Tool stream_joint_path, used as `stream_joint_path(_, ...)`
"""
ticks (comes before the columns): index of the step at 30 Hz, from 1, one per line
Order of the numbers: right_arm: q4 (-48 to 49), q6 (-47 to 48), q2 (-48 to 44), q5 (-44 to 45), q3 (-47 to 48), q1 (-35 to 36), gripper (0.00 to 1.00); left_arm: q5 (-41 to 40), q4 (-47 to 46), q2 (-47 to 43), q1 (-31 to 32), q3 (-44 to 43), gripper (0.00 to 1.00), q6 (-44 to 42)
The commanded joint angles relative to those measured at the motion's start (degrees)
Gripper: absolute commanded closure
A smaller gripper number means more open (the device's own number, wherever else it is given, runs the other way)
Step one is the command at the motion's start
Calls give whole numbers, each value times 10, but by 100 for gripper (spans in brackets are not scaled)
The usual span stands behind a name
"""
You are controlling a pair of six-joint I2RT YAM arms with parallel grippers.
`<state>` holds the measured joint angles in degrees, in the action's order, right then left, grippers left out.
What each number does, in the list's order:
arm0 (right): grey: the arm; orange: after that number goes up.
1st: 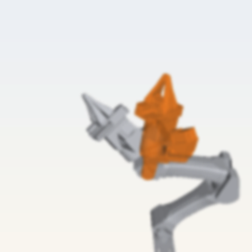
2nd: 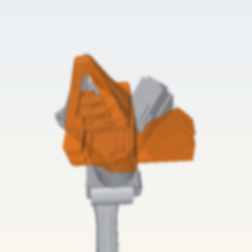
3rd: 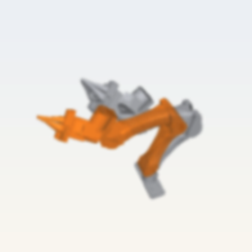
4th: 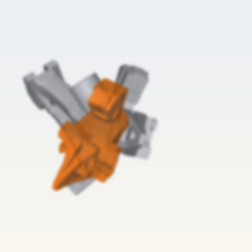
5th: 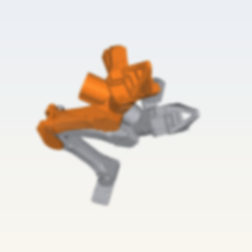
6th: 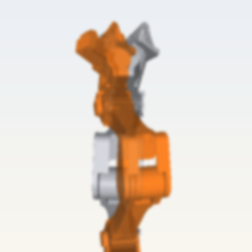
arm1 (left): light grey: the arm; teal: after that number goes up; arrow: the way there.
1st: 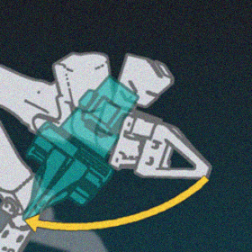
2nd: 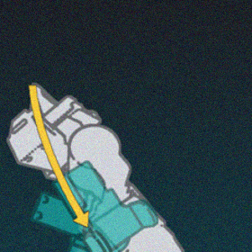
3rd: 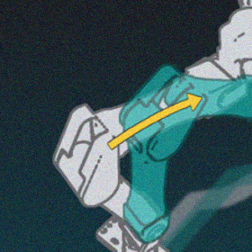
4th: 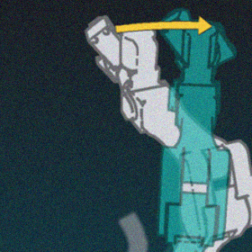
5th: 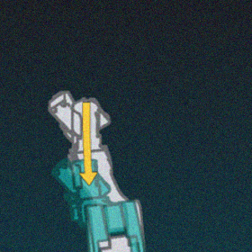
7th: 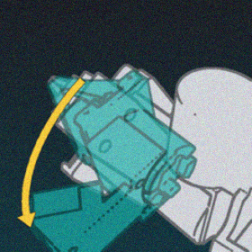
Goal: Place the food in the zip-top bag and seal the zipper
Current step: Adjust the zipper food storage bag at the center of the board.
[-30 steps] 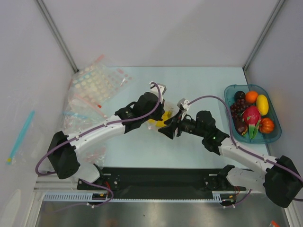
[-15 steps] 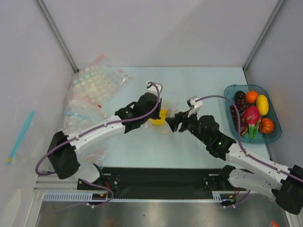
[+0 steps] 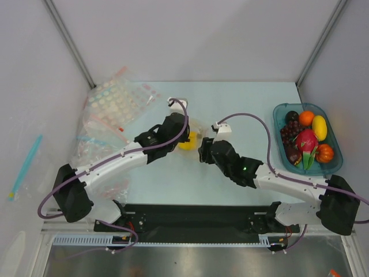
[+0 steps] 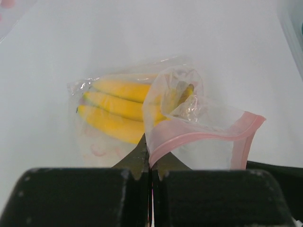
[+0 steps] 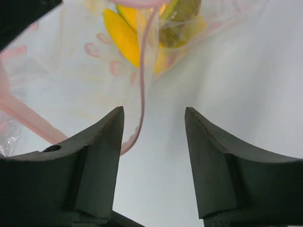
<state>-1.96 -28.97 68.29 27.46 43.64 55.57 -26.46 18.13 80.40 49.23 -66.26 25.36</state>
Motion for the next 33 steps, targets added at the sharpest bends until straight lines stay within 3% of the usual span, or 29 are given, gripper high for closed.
stream_joint_path(1,-15,-77,22,98,25,22,44,-36,-7,-33,-5,5,100,18)
stream_joint_path(2,-3,-85,23,97,22,22,47,-34,-11,-36,-5,10,100,19)
stream_joint_path(4,13,-80,19,82,8,19,65,-33,-14,-42,-5,13,100,16)
stream_joint_path(5,13,-77,17,77,9,18,77,-35,-15,-42,-5,12,100,14)
stream_joint_path(6,13,-71,8,73,14,18,95,-45,-14,-45,-3,10,100,7)
stream_joint_path(7,13,-61,2,73,17,18,100,-53,-6,-46,-2,9,100,5)
stream_joint_path(9,10,-48,-18,74,22,16,100,-87,1,-51,4,5,100,0)
stream_joint_path(16,-57,-11,33,-174,168,-114,100,-125,61,-66,15,-48,100,7)
stream_joint_path(21,-65,-7,55,-298,198,-214,100,-246,41,-110,82,-41,100,-38)
stream_joint_path(26,-39,-4,64,-320,150,-252,100,-155,24,-69,88,-53,100,-59)
stream_joint_path(28,-47,5,59,-288,141,-251,98,-137,50,-30,88,-80,100,-56)
stream_joint_path(30,-44,20,46,-275,122,-252,83,-113,59,-15,88,-86,100,-54)
stream_joint_path(31,-42,23,42,-260,117,-252,70,-103,56,-7,87,-82,100,-54)
stream_joint_path(32,-43,27,39,-258,114,-252,47,-86,52,-5,86,-78,100,-52)
stream_joint_path(33,-42,31,31,-252,110,-252,41,-75,40,-2,83,-75,100,-51)
